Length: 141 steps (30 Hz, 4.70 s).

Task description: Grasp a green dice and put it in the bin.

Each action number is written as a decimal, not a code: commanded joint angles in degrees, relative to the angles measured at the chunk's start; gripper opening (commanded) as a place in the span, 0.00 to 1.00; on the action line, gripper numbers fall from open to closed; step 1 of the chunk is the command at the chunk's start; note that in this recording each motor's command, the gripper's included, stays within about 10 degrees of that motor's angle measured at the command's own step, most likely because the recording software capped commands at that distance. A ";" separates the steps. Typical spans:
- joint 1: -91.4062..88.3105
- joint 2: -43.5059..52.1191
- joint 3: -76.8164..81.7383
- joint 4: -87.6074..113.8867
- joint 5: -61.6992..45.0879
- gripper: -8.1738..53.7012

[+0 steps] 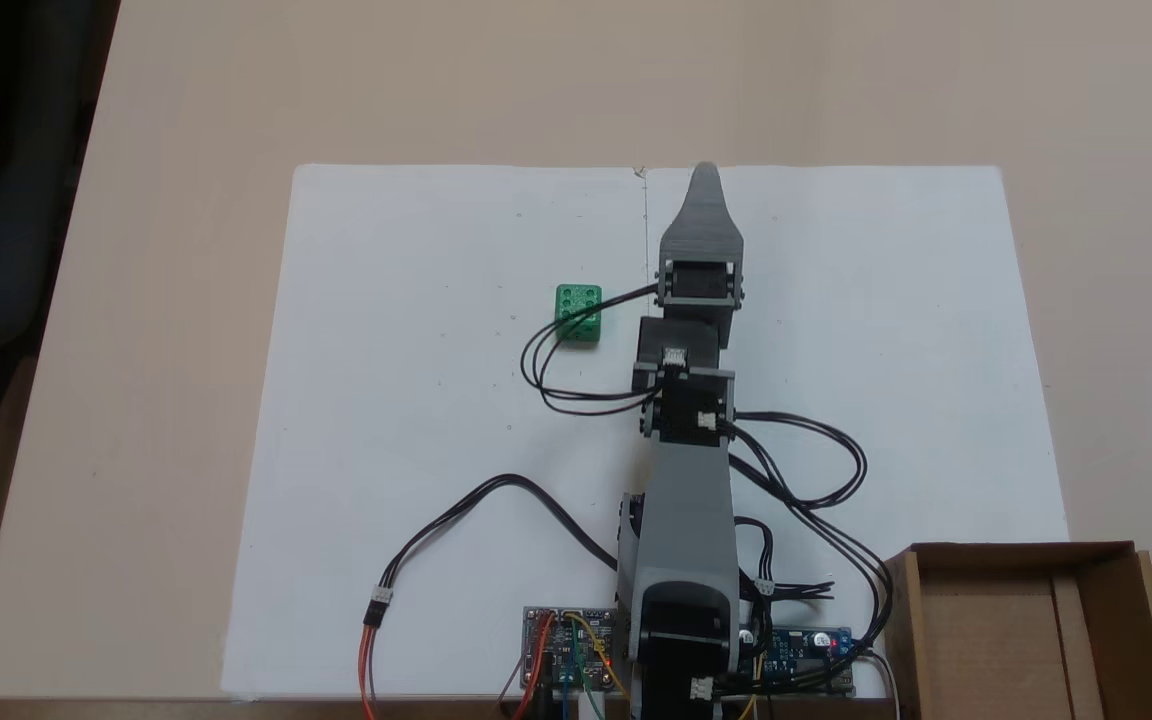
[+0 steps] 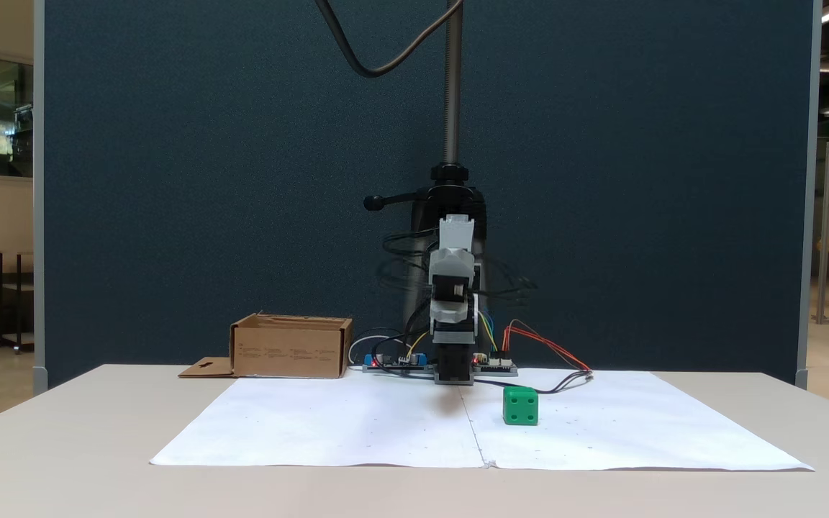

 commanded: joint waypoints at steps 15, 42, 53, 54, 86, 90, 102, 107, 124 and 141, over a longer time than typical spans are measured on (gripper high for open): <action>-2.46 5.98 -42.36 57.11 4.66 0.76; -15.21 -12.30 -50.80 110.39 23.55 0.77; -30.23 -21.53 -52.03 95.01 32.17 0.77; -31.38 -22.68 -52.29 93.60 32.26 0.77; -30.67 -37.00 -60.64 91.93 40.08 0.76; -29.97 -38.50 -60.64 91.85 40.17 0.77; -28.74 -40.43 -60.38 91.76 40.08 0.77; -29.00 -41.40 -60.21 91.49 39.99 0.77; -28.83 -44.91 -52.03 83.58 39.90 0.76; -27.69 -49.13 -50.98 83.32 38.85 0.76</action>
